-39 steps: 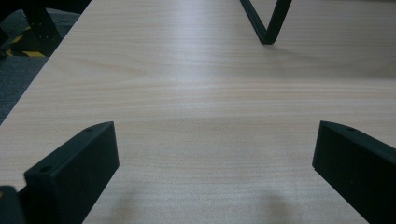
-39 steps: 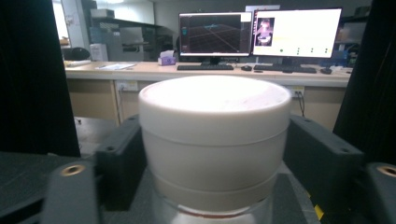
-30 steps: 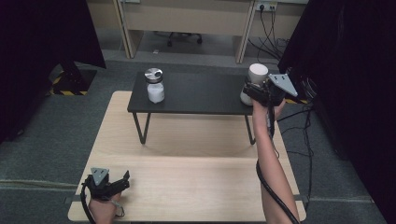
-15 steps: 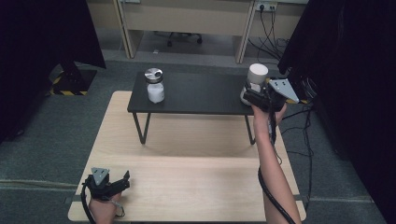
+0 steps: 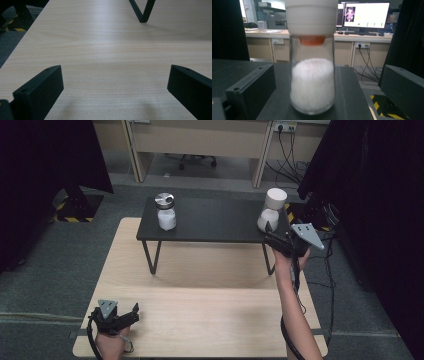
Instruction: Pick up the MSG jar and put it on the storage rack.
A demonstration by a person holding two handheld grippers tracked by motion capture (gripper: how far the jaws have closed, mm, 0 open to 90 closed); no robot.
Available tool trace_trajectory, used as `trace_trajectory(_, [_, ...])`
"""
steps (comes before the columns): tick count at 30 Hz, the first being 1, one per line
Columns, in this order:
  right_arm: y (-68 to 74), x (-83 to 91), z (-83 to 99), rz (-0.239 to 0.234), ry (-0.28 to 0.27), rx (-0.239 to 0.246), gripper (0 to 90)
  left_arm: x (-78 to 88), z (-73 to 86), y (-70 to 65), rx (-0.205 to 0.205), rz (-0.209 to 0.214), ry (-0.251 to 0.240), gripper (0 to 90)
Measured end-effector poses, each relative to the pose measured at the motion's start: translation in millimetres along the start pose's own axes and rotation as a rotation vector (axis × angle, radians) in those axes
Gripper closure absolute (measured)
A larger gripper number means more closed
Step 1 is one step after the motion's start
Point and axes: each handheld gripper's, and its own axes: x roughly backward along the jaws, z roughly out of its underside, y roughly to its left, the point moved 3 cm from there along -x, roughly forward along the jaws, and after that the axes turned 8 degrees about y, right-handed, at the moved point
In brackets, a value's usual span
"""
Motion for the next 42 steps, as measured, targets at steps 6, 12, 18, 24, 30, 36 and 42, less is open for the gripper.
trace_trajectory(6, [-4.1,8.7,13.1,0.0,0.008,-0.004,0.3,-0.5,-1.0,-1.1,-0.001,-0.005,0.006,0.0])
trace_trajectory(12, [-5.3,16.4,26.2,0.018,0.016,0.003,0.3,-0.8,-1.5,-1.6,-0.003,-0.008,0.01,0.0])
trace_trajectory(18, [-3.0,23.1,43.1,0.047,0.006,-0.004,0.3,-0.8,-1.7,-1.7,-0.002,-0.009,0.012,0.0])
trace_trajectory(24, [-4.2,31.6,59.8,0.056,0.017,-0.013,0.3,-0.7,-1.6,-1.7,-0.001,-0.009,0.011,0.0])
trace_trajectory(30, [-6.1,39.8,79.3,0.066,0.035,-0.024,0.3,-0.6,-1.6,-1.8,-0.001,-0.01,0.011,0.0])
trace_trajectory(36, [-7.4,48.3,101.3,0.066,0.056,-0.015,0.3,-0.7,-1.8,-2.4,-0.002,-0.012,0.013,0.0])
trace_trajectory(42, [-7.6,57.0,127.8,0.054,0.076,-0.01,0.3,-0.8,-2.3,-3.1,-0.004,-0.015,0.017,0.0])
